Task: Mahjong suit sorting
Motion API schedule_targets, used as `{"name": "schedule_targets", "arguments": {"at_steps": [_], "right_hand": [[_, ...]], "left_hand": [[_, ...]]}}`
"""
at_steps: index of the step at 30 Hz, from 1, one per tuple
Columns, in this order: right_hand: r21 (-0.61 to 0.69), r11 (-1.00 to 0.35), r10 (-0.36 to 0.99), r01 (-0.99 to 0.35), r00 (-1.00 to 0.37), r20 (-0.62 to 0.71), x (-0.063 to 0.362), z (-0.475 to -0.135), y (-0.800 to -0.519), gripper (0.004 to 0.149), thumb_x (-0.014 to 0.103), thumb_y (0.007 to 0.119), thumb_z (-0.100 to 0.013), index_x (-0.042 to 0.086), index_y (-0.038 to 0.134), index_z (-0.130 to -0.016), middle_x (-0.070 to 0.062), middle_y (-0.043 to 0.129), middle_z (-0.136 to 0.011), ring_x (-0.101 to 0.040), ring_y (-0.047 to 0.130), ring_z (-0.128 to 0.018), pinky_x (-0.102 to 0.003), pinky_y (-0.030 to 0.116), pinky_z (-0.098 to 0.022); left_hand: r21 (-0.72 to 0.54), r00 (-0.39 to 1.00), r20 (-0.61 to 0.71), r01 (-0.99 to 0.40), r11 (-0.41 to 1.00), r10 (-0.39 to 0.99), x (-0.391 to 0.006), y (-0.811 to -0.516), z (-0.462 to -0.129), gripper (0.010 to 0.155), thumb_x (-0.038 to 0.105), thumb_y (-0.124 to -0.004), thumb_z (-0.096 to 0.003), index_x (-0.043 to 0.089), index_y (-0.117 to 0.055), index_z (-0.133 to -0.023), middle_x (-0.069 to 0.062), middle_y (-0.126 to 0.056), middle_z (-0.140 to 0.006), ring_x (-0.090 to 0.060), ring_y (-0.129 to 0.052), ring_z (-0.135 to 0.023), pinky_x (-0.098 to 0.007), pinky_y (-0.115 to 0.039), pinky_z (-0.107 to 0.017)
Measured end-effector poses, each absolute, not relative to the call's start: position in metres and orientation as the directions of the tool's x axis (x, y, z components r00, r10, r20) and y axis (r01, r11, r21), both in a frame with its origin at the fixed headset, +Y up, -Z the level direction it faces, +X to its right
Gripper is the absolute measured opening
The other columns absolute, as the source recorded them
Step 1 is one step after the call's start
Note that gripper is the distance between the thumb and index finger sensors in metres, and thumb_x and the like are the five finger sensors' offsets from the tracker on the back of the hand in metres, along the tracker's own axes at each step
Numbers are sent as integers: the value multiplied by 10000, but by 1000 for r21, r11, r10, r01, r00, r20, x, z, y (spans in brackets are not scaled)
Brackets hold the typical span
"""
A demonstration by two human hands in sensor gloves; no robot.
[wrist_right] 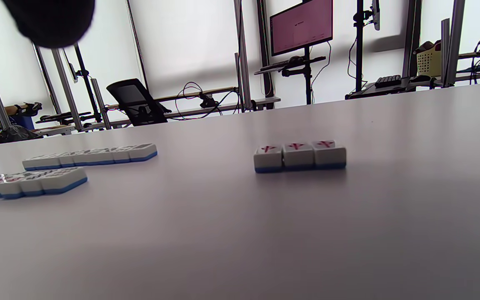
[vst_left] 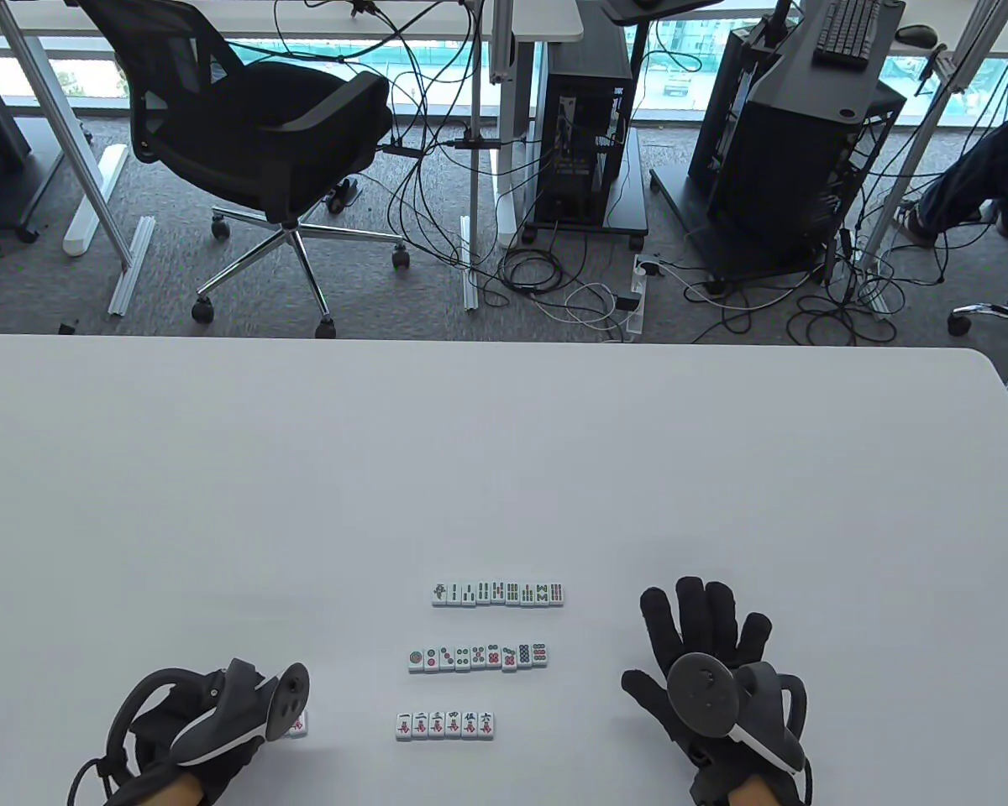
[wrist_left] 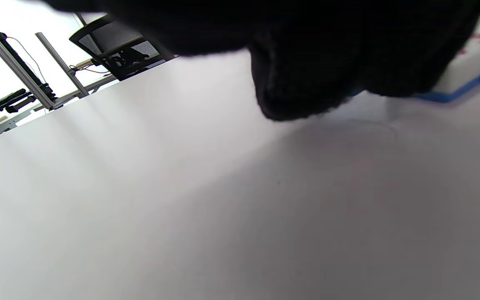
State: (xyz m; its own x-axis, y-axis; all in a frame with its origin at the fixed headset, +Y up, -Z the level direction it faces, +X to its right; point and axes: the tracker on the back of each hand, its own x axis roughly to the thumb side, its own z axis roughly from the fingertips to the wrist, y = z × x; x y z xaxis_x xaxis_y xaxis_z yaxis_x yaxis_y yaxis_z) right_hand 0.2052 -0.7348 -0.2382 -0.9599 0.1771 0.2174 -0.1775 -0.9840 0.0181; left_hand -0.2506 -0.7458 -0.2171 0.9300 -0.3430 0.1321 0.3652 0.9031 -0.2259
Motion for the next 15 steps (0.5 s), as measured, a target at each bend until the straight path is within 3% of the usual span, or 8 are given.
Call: {"name": "schedule_targets", "arguments": {"at_steps": [6, 10, 15], "right_hand": [[16, -982, 186, -187, -958, 216, 206, -238, -735, 839, 607, 634, -454, 326, 129, -1062, -137, 75, -1146, -461, 60, -1022, -761, 170, -680], [24, -983, 182, -181, -958, 220, 205, -238, -735, 839, 609, 633, -454, 326, 128, -1062, -136, 73, -1146, -461, 58, -1023, -761, 169, -679], [11, -980, 195, -198, -953, 231, 203, -237, -732, 839, 608, 634, -453, 327, 128, -1062, -134, 72, -1146, -460, 57, -1023, -761, 167, -680]], "left_hand": [[-125, 961, 143, 253, 959, -235, -217, -719, -235, 620, 532, -868, -282, 178, -842, -791, 175, -1001, -351, -70, -948, -75, -320, -850, -151], [-71, 959, 268, 120, 990, -97, -153, -714, -245, 620, 534, -868, -283, 171, -844, -786, 178, -1000, -347, -66, -947, -69, -318, -851, -145], [-72, 900, 432, 94, 993, -54, -76, -720, -244, 622, 538, -866, -283, 168, -845, -783, 179, -999, -343, -64, -945, -64, -316, -851, -141]]}}
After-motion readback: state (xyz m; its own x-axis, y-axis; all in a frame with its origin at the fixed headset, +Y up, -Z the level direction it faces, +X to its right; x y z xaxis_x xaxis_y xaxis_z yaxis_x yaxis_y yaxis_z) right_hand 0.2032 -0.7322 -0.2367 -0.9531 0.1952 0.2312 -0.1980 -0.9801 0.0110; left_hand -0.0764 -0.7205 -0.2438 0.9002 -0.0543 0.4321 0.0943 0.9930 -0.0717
